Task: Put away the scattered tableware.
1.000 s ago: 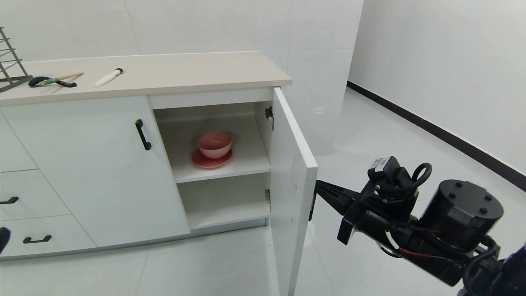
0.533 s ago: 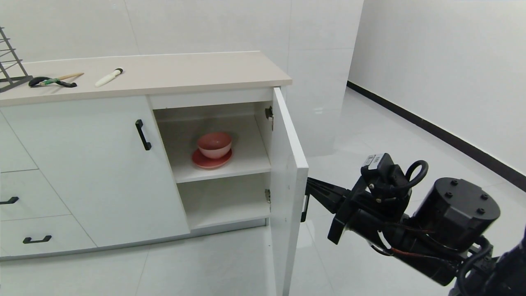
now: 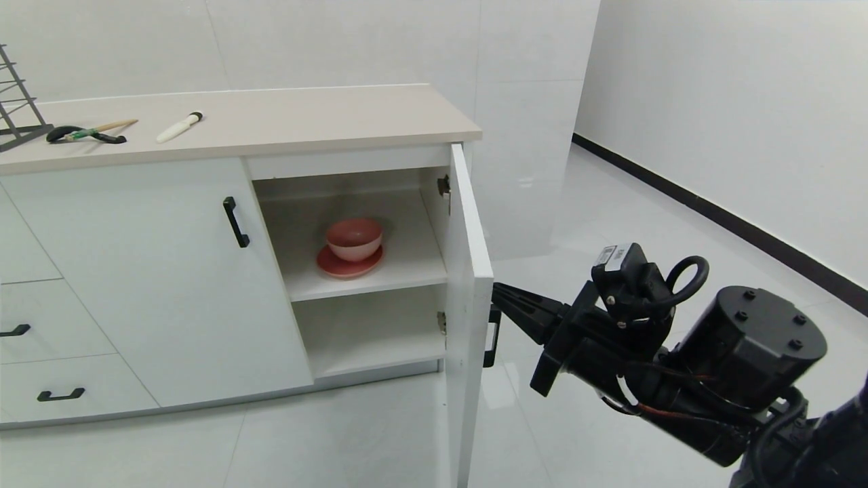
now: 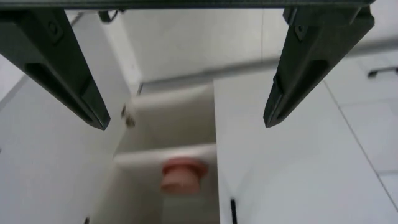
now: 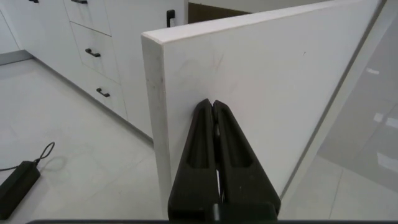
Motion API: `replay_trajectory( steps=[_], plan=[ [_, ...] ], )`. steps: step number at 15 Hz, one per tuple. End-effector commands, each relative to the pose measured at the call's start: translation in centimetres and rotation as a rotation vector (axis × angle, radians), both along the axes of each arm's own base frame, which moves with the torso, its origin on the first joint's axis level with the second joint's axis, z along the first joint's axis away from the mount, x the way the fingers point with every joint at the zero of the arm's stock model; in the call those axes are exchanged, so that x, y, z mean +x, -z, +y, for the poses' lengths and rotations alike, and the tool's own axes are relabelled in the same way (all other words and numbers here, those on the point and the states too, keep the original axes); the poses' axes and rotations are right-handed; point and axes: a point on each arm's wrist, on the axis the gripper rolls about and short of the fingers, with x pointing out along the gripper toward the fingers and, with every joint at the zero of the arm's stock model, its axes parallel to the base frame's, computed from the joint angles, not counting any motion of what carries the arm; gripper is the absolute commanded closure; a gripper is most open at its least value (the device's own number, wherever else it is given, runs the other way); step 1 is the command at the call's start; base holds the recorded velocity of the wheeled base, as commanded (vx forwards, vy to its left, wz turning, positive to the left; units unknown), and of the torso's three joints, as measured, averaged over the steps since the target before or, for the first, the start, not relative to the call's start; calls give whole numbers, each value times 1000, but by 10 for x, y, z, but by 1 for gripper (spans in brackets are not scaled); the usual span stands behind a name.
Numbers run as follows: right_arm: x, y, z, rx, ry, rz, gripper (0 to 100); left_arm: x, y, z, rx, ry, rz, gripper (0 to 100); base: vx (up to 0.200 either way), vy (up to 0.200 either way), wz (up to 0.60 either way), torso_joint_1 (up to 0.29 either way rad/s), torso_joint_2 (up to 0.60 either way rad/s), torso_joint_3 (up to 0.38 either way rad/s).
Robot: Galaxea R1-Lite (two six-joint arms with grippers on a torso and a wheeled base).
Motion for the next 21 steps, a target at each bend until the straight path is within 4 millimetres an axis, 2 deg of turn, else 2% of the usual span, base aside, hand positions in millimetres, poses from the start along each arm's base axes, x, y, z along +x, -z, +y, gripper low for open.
replay_trajectory(
  steps=[1,4,11,19,21],
  plan=[
    [-1,-1,3,3,-11,-4,100,-1,1,0,1,0,-9,0,0,0,0,0,0,0],
    [-2,-3,14,17,-43,-18,100,-1,1,0,3,1,-12,0,0,0,0,0,0,0],
    [13,19,49,-4,-85,-6,100,-1,1,0,8,1,-12,0,0,0,0,0,0,0],
    [37,14,76,64,-94,-72,100,-1,1,0,12,-14,-12,0,0,0,0,0,0,0],
    [39,12,78,70,-93,-78,100,-1,1,0,12,-14,-12,0,0,0,0,0,0,0]
  ],
)
